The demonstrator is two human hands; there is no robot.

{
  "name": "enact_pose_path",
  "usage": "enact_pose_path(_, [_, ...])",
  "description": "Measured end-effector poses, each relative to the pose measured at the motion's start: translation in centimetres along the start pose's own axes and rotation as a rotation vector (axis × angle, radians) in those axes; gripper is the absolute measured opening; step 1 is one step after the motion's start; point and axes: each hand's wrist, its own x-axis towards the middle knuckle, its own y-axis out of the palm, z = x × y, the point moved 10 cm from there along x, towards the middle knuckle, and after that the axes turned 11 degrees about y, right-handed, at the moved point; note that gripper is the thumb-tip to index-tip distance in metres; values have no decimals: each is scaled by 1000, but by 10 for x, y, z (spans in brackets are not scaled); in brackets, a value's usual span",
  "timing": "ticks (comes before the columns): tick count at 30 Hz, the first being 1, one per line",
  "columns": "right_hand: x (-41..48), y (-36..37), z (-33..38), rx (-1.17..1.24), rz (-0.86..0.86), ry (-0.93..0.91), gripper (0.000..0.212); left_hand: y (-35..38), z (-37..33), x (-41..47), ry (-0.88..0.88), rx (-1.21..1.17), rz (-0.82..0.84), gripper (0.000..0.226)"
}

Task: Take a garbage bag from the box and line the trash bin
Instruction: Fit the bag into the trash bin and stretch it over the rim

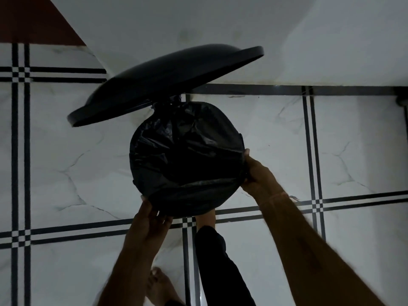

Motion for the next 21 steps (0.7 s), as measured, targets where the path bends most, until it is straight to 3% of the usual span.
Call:
enact_pose_path(3, [11,-5,6,-53,-123,-34,25,-1,-1,-1,-8,55,-4,43])
enact_pose_path(6, [15,-13,13,-192,-236,-45,23,-3,-7,-6,20,84,-92,13])
enact_pose_path(10, [1,-13,19,-137,-244,-48,22,7,-8,-11,47,81,-77,52])
enact_pose_path(11, [-11,-15,24,-190,-283,-130,21,7,-8,-12,55,72,-75,63])
enact_pose_path(13, [-66,-14,54,-496,-514,-608,11,8,-6,-16,55,35,-93,52])
enact_pose_path(14, [-104,11,55,-648,-482,-914,9,7,-3,-18,51,22,-120,40])
enact_pose_path(15, [-129,45,38,-823,-303,-1104,16,6,0,-18,46,11,-142,30])
enact_pose_path(17, [-124,101,-34,-1388,61,-1097,41,7,4,-22,65,-27,-153,38])
enact_pose_path(18, [-111,112,-73,-1684,148,-1023,52,6,4,-24,75,-37,-145,43])
enact_pose_path(20, [-85,106,-115,-2058,167,-938,71,11,4,-26,69,-24,-108,39])
enact_pose_path(21, [-81,105,-117,-2109,169,-926,75,13,2,-27,66,-11,-90,37])
